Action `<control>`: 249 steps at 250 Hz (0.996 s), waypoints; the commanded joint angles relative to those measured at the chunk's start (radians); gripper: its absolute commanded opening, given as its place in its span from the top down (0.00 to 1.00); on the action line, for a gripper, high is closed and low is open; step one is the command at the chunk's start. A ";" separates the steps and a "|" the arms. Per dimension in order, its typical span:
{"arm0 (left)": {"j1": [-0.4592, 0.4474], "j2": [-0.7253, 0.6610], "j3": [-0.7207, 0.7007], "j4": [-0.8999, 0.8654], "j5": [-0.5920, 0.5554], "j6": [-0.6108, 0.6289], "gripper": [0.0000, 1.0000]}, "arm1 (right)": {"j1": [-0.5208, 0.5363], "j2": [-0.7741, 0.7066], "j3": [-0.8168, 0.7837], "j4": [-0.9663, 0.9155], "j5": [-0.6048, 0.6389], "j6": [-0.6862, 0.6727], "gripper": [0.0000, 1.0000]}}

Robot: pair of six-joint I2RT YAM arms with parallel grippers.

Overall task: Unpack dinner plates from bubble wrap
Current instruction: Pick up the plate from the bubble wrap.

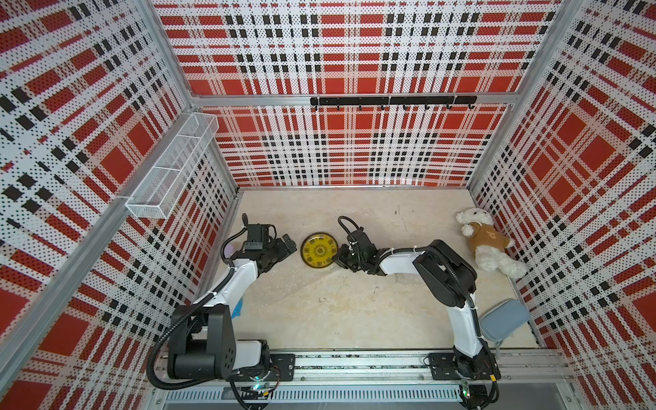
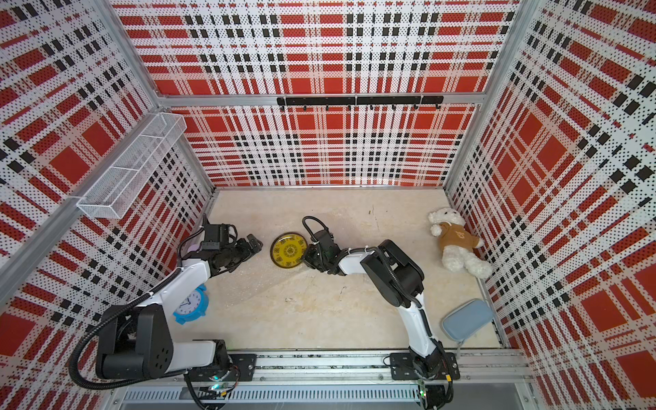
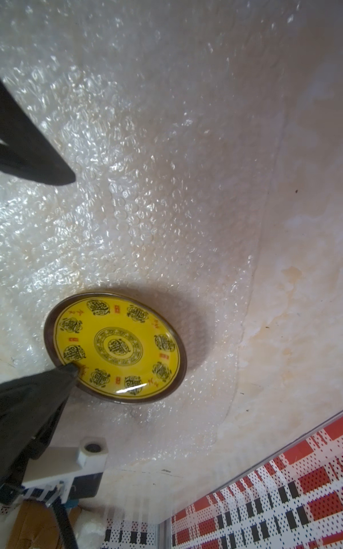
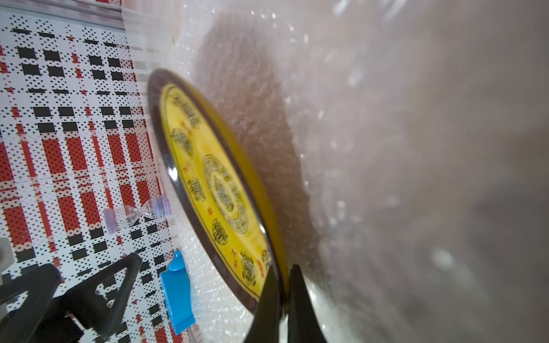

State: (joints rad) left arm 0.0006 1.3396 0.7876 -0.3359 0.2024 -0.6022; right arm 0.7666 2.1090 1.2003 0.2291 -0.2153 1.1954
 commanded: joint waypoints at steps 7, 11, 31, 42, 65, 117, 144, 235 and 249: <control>0.009 -0.018 -0.013 0.009 -0.009 -0.008 0.01 | 0.004 0.004 0.004 0.065 0.025 -0.011 1.00; 0.008 -0.018 -0.014 0.009 -0.009 -0.008 0.01 | 0.004 0.003 0.005 0.065 0.025 -0.012 1.00; 0.008 -0.017 -0.013 0.007 -0.008 -0.007 0.01 | 0.004 -0.006 0.006 0.071 0.022 -0.014 1.00; 0.009 -0.019 -0.014 0.007 -0.008 -0.008 0.01 | 0.004 -0.012 0.005 0.079 0.018 -0.010 1.00; 0.009 -0.022 -0.013 0.005 -0.008 -0.009 0.01 | 0.003 -0.028 0.005 0.087 0.011 -0.006 1.00; 0.008 -0.028 -0.010 0.001 -0.011 -0.008 0.01 | 0.003 -0.077 0.009 0.082 -0.012 -0.015 1.00; 0.009 -0.029 -0.007 -0.001 -0.012 -0.007 0.01 | -0.001 -0.112 -0.001 0.071 -0.015 -0.025 1.00; 0.008 -0.020 -0.001 0.005 -0.012 -0.004 0.01 | -0.077 -0.266 -0.068 0.027 -0.050 -0.048 1.00; 0.009 -0.017 -0.001 0.008 -0.010 -0.007 0.01 | -0.089 -0.279 -0.078 0.024 -0.057 -0.050 1.00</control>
State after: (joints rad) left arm 0.0006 1.3327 0.7860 -0.3363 0.2016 -0.6022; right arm 0.7086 1.8748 1.1484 0.2276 -0.2523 1.1561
